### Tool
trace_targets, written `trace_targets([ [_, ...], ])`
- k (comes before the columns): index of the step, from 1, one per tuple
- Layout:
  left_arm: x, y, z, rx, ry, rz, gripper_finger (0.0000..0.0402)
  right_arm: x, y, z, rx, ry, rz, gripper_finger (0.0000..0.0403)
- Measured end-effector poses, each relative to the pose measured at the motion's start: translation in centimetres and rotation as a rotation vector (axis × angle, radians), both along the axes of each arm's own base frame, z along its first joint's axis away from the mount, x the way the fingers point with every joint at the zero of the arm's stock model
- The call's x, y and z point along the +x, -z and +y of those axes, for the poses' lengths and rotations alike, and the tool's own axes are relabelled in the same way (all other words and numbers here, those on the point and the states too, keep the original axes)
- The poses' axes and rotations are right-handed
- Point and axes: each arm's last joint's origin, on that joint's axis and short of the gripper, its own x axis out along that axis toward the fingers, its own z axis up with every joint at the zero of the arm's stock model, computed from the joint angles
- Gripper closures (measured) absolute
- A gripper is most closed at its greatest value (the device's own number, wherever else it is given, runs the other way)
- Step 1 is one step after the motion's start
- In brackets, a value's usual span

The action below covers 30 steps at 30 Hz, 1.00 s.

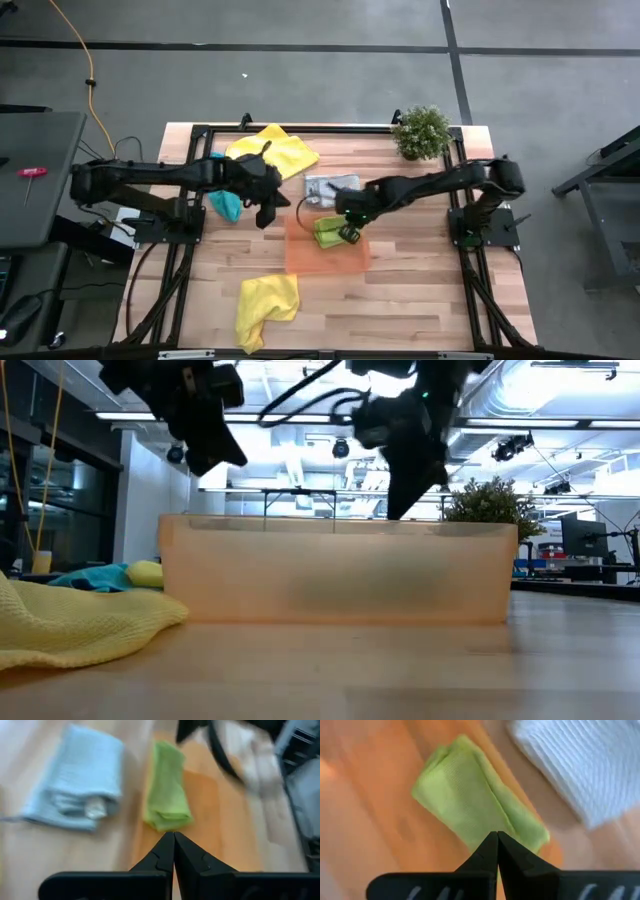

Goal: Fold microfiber towels
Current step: Adjust the green towel in the bin

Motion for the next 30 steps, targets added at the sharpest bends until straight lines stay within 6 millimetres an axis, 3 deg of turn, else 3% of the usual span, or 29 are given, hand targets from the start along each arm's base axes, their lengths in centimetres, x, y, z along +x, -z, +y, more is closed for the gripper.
trace_targets([
  [6, -1.0, -1.4, 0.2, 0.125, -0.100, -0.045, 0.0401, 1.6, 2.4, -0.1, -0.092, -0.285, 0.106, 0.0403],
  [13, -1.0, -1.5, 0.1, 0.115, -0.115, -0.048, 0.0401, 1.9, 3.8, -0.2, -0.161, -0.347, 0.176, 0.0403],
  [21, -1.0, -1.4, 0.2, 0.119, -0.110, -0.043, 0.0401, 2.1, 6.0, 1.2, 0.020, -0.436, 0.224, 0.0403],
  [30, -1.0, -1.4, 0.2, 0.125, -0.113, -0.041, 0.0401, 2.0, 6.1, 1.9, 0.030, -0.477, 0.236, 0.0403],
])
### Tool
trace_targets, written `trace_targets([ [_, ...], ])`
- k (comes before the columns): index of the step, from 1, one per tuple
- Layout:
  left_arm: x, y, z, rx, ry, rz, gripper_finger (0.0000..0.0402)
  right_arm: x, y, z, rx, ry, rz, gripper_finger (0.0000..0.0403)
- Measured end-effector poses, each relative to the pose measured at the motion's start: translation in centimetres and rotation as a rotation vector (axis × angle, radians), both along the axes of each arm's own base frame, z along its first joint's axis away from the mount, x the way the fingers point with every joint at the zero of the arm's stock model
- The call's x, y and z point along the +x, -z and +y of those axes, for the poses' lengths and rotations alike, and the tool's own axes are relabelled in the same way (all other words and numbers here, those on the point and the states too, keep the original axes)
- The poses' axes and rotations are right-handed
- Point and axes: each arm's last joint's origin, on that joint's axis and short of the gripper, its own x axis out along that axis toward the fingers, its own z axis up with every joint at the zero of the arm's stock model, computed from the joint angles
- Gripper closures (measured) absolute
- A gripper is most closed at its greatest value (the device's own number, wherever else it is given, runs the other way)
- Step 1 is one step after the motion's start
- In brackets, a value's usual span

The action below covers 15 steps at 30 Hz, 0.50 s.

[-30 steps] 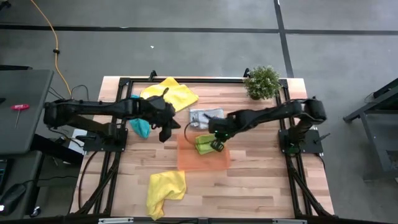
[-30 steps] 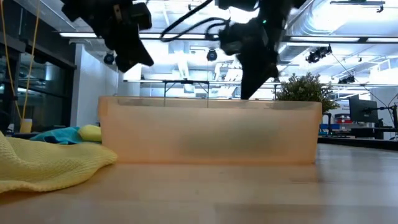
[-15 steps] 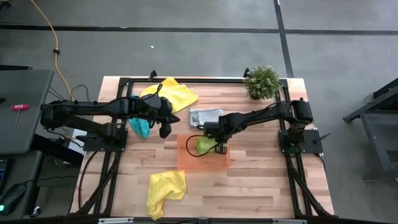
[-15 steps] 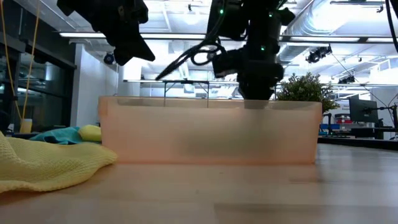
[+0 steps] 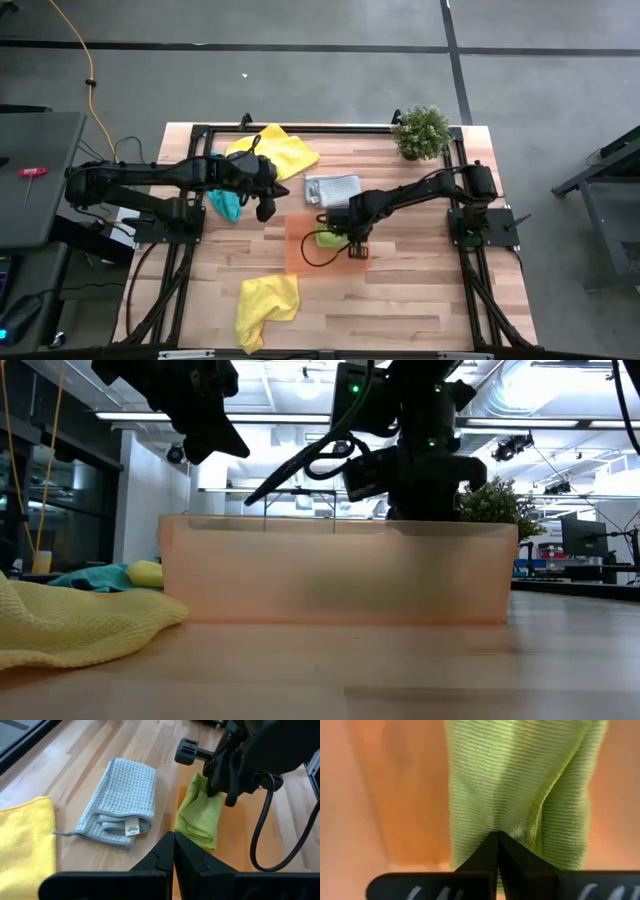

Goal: Fold microfiber towels
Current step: Adjust the green towel in the bin, then adjust the bin on the table

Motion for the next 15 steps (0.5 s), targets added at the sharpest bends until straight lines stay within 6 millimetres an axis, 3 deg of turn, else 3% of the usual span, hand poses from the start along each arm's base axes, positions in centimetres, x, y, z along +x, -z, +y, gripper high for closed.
trace_targets([
  [4, 0.0, 0.0, 0.1, 0.014, -0.021, 0.004, 0.0401, -0.1, -0.8, -0.8, -0.051, 0.024, -0.033, 0.0403],
  [9, 0.0, 0.0, 0.1, 0.014, -0.022, 0.004, 0.0401, -0.5, -4.1, -2.9, -0.107, 0.059, -0.158, 0.0403],
  [12, 0.0, 0.0, 0.1, 0.013, -0.023, 0.003, 0.0401, -1.0, -6.2, -4.9, -0.148, 0.119, -0.244, 0.0403],
  [15, 0.0, 0.0, 0.1, 0.014, -0.023, 0.001, 0.0401, -1.1, -6.7, -7.2, -0.162, 0.186, -0.274, 0.0403],
])
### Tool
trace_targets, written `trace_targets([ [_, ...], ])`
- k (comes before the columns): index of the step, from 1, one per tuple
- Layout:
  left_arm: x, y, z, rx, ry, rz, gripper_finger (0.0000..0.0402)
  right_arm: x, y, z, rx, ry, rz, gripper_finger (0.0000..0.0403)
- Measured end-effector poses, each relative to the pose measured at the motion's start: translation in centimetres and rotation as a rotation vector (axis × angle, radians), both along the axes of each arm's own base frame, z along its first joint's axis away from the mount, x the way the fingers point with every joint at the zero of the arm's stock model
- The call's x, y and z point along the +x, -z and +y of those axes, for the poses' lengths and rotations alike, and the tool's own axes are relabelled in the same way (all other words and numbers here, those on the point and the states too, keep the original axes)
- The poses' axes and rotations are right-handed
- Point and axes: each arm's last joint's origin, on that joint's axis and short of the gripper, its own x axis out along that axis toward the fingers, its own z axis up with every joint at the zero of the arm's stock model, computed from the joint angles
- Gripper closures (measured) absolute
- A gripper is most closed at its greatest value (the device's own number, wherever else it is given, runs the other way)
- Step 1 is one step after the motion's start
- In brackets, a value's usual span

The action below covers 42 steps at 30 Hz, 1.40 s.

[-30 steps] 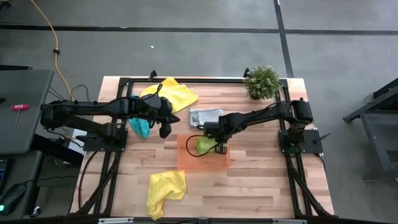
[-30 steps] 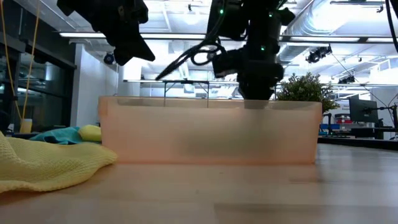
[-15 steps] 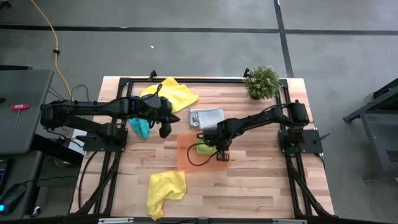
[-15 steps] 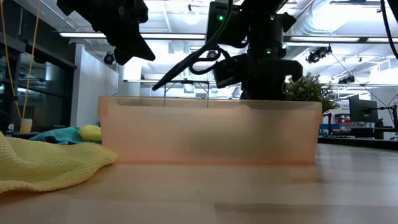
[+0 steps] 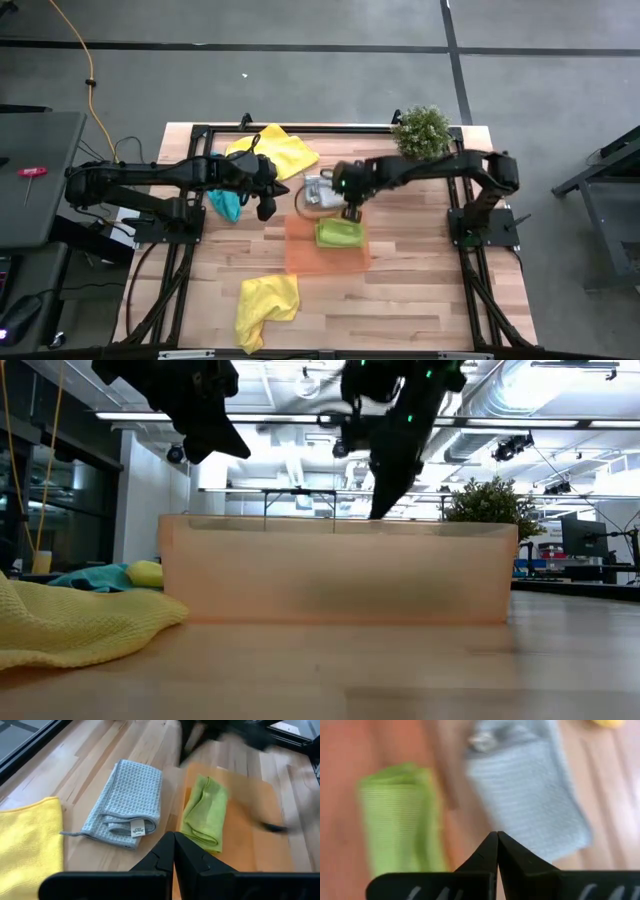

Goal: Fold microfiber towels
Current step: Adjust the bin on the table, then put the gray towel into the bin

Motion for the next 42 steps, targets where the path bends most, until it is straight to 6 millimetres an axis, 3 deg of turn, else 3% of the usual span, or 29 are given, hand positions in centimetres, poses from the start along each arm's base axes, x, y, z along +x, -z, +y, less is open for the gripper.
trace_targets([
  [4, 0.0, 0.0, 0.0, 0.001, 0.000, -0.004, 0.0401, 0.3, 1.5, -2.2, 0.023, 0.025, 0.040, 0.0403],
  [8, 0.0, 0.0, 0.0, -0.011, -0.011, -0.008, 0.0401, 1.0, 2.7, -2.4, 0.095, -0.010, 0.029, 0.0403],
  [28, 0.1, -0.2, 0.1, 0.003, -0.025, -0.027, 0.0401, 0.8, 3.4, 4.7, 0.203, -0.260, 0.135, 0.0403],
  [30, 0.1, -0.2, 0.1, 0.003, -0.025, -0.027, 0.0401, 0.3, 3.1, 4.9, 0.190, -0.259, 0.163, 0.0403],
  [33, 0.5, 0.0, 0.2, 0.002, -0.027, -0.032, 0.0401, -0.8, 2.1, 3.6, 0.171, -0.179, 0.150, 0.0403],
  [39, 3.0, 2.2, 2.0, -0.128, -0.025, -0.059, 0.0401, -5.6, 0.3, 0.4, 0.218, 0.084, -0.016, 0.0403],
  [42, 4.7, 3.5, 2.7, -0.081, 0.050, 0.011, 0.0401, -8.1, -0.2, -0.4, 0.251, 0.204, -0.100, 0.0403],
])
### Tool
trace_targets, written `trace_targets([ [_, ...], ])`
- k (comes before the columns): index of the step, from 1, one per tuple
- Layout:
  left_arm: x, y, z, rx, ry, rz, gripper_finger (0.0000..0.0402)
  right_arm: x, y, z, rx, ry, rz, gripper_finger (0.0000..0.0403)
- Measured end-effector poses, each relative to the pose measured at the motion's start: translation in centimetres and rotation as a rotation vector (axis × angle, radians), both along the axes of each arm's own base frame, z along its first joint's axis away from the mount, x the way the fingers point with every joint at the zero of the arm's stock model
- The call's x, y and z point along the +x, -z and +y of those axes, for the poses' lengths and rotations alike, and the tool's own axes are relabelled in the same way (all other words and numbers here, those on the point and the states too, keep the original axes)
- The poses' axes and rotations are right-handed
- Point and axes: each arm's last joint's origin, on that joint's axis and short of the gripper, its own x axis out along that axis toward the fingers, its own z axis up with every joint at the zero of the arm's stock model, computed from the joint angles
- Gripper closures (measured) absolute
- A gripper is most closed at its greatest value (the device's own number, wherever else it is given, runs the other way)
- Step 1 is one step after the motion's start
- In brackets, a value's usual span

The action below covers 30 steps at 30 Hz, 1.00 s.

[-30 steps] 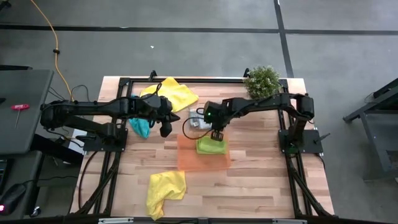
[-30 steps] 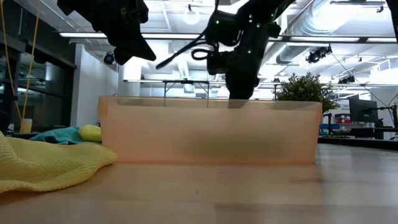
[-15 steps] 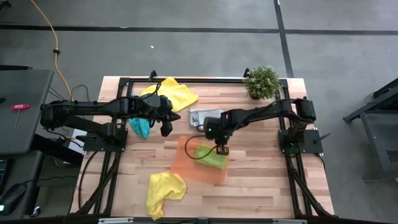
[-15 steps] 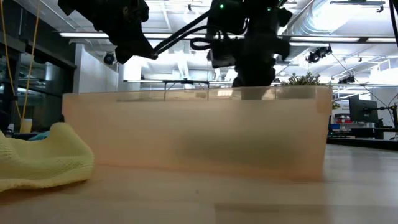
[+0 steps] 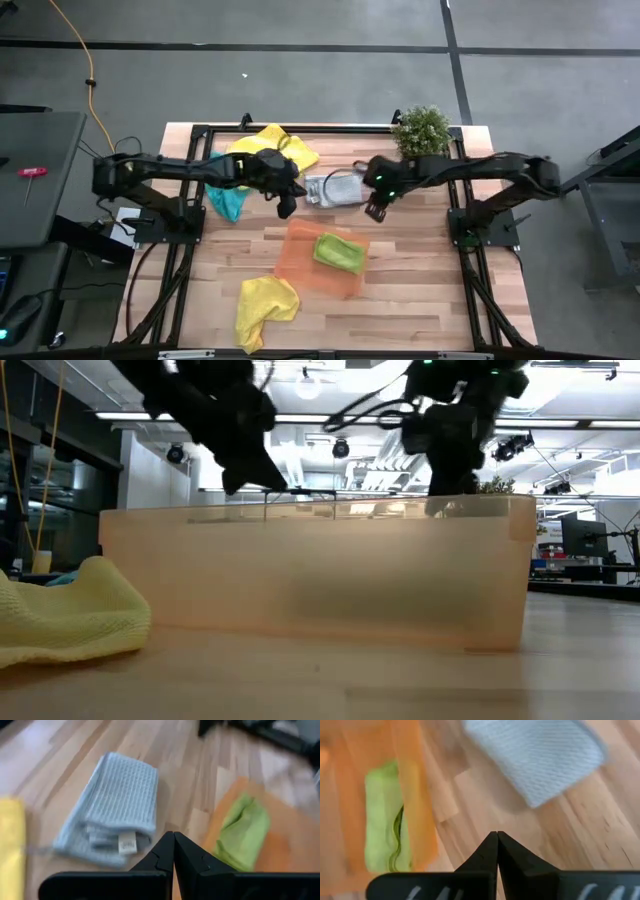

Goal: Fold microfiber towels
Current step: Put the gray towel into the bin

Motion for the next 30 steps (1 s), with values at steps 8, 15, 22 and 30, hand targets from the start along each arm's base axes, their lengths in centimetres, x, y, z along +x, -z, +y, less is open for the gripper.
trace_targets([
  [8, 3.6, 1.4, 1.6, 0.440, 0.322, 0.239, 0.0362, -3.5, 0.2, 0.0, 0.069, 0.178, -0.146, 0.0403],
  [15, 5.5, 4.6, 2.5, 0.684, 0.588, 0.437, 0.0281, -3.9, 1.9, 0.5, 0.117, 0.237, -0.173, 0.0403],
  [22, 6.3, 7.7, 2.8, 0.737, 0.712, 0.518, 0.0223, -3.7, 2.1, 0.7, 0.127, 0.259, -0.200, 0.0403],
  [30, 6.9, 8.8, 3.3, 0.781, 0.704, 0.518, 0.0214, -3.5, 1.9, 0.6, 0.126, 0.291, -0.236, 0.0403],
])
